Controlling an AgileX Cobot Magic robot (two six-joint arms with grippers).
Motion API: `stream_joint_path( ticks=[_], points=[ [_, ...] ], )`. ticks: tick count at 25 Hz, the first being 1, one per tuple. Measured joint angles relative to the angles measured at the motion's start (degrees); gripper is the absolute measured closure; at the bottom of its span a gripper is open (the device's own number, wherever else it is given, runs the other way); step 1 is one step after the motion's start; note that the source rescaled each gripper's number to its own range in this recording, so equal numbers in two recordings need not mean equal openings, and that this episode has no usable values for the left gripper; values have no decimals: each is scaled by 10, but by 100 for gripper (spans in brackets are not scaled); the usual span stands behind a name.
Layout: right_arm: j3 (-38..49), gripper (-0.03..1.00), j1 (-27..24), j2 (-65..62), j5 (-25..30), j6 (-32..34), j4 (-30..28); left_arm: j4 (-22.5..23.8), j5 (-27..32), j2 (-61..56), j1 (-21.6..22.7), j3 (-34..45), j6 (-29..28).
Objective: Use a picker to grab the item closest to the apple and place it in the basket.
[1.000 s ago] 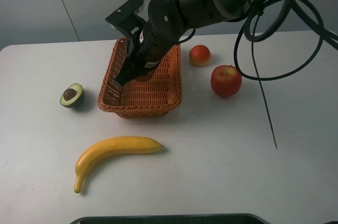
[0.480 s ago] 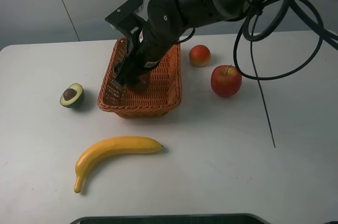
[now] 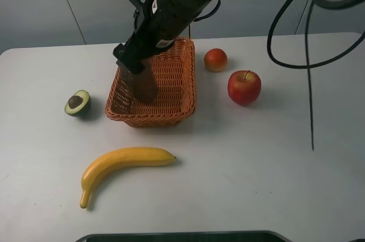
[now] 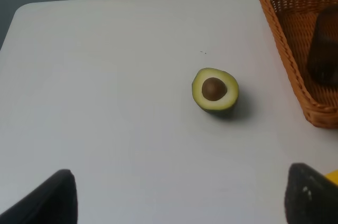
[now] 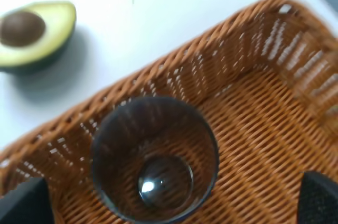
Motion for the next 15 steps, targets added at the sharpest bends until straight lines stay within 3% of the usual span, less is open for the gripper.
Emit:
stream_joint_path(
  ticks=[5,15],
  points=[
    [0,-3,-11,-65,51,18,0,0,0,0,0,0,0],
    [66,-3,-79,-178,143,134,-1,0,0,0,0,0,0]
  ],
)
